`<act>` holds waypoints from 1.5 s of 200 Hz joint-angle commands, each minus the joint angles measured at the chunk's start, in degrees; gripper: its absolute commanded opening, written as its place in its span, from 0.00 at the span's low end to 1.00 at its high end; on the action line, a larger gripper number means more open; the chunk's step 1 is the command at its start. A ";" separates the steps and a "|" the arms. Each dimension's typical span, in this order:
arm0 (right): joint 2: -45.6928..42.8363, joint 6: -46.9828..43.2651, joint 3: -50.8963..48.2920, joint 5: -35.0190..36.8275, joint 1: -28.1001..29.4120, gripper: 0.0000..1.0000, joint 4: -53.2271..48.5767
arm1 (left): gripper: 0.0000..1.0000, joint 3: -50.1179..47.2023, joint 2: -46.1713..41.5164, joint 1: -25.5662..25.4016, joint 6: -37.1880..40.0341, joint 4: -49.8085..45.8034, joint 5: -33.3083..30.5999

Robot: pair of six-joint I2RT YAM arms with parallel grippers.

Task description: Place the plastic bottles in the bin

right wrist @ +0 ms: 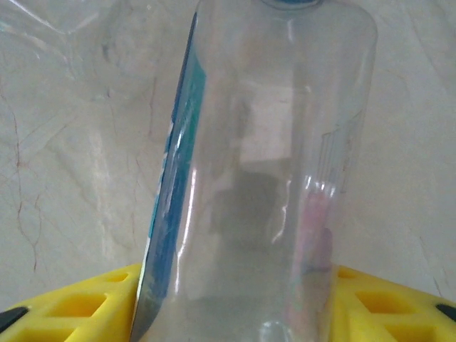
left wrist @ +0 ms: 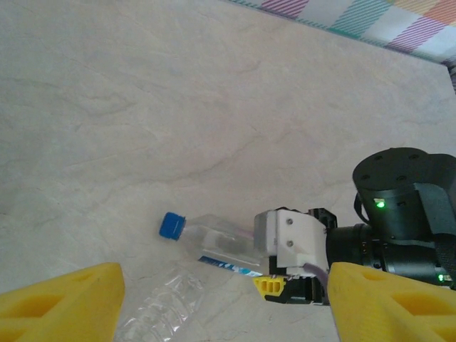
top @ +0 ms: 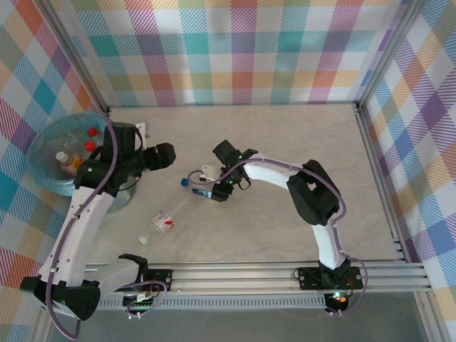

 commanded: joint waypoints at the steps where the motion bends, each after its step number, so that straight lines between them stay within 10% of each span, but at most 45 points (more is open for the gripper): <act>1: -6.60 3.22 -2.83 -0.59 -1.55 0.56 0.56 | 0.76 1.29 -1.37 -0.67 -1.22 2.72 2.26; 100: -34.82 17.51 -20.60 -10.41 -2.46 0.55 16.90 | 0.76 0.59 2.25 -3.21 -9.18 15.19 21.75; 300: -46.34 20.59 -24.91 -15.99 -2.37 0.55 23.11 | 0.61 2.01 3.76 -7.90 -12.99 18.79 19.93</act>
